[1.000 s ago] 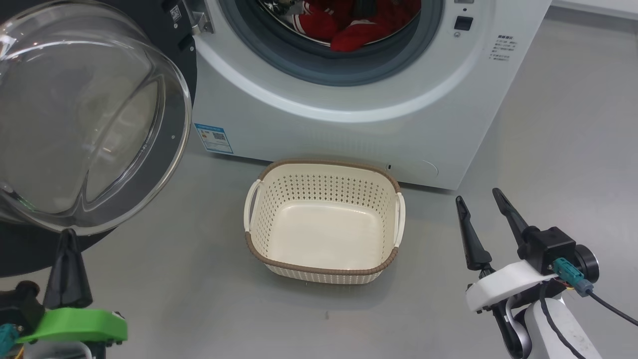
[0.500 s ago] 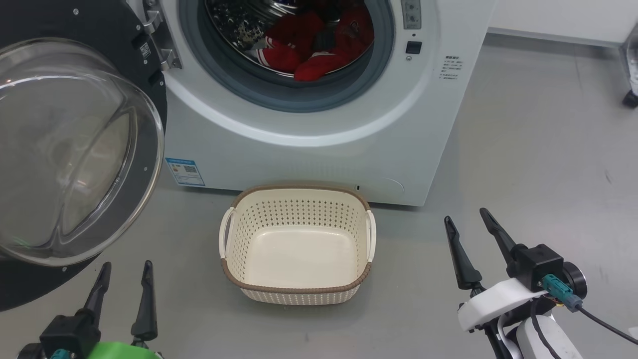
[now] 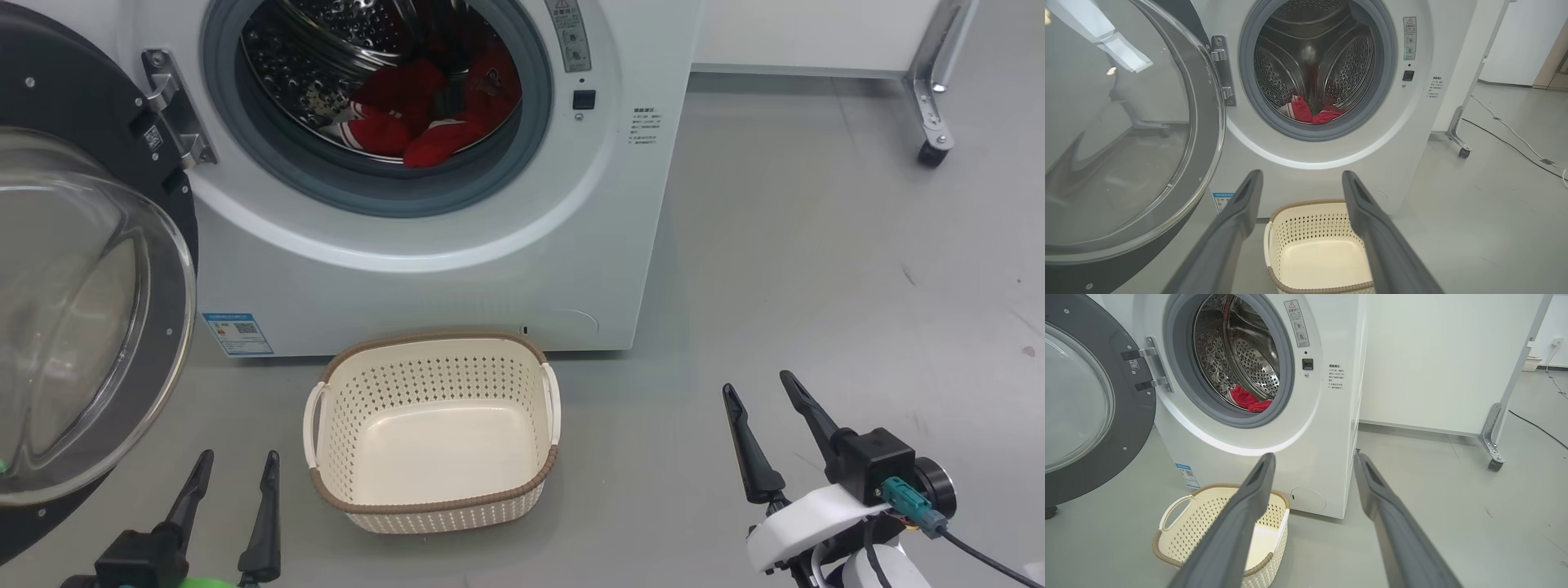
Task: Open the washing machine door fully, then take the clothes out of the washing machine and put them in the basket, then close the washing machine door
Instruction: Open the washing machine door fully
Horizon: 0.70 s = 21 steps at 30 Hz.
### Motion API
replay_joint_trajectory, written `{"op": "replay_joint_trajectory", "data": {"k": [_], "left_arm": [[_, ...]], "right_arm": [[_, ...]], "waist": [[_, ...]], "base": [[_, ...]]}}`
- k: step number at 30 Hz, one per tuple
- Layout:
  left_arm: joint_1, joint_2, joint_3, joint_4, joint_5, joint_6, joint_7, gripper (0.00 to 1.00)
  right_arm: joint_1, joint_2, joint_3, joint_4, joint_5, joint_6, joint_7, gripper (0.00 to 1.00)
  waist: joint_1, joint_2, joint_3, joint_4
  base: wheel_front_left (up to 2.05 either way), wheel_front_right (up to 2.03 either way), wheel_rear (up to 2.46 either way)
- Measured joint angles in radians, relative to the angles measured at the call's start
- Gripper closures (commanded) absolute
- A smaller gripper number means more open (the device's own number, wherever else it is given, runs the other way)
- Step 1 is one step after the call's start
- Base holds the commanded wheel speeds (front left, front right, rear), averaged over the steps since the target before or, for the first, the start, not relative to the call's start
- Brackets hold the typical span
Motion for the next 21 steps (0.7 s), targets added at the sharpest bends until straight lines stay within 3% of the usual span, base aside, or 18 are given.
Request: {"op": "replay_joint_trajectory", "data": {"k": [9,21], "left_arm": [[0.028,0.000,-0.010,-0.017,0.008,0.001,0.026,0.00],[0.030,-0.001,-0.019,-0.046,0.017,0.011,0.042,0.00]], "right_arm": [[0.033,0.002,-0.001,-0.020,0.009,-0.008,0.000,0.00],[0.041,0.002,-0.002,-0.042,0.016,-0.016,0.000,0.00]], "waist": [[0.0000,0.0000,-0.019,-0.060],[0.0000,0.0000,-0.015,-0.078]], "base": [[0.00,0.00,0.00],[0.00,0.00,0.00]]}}
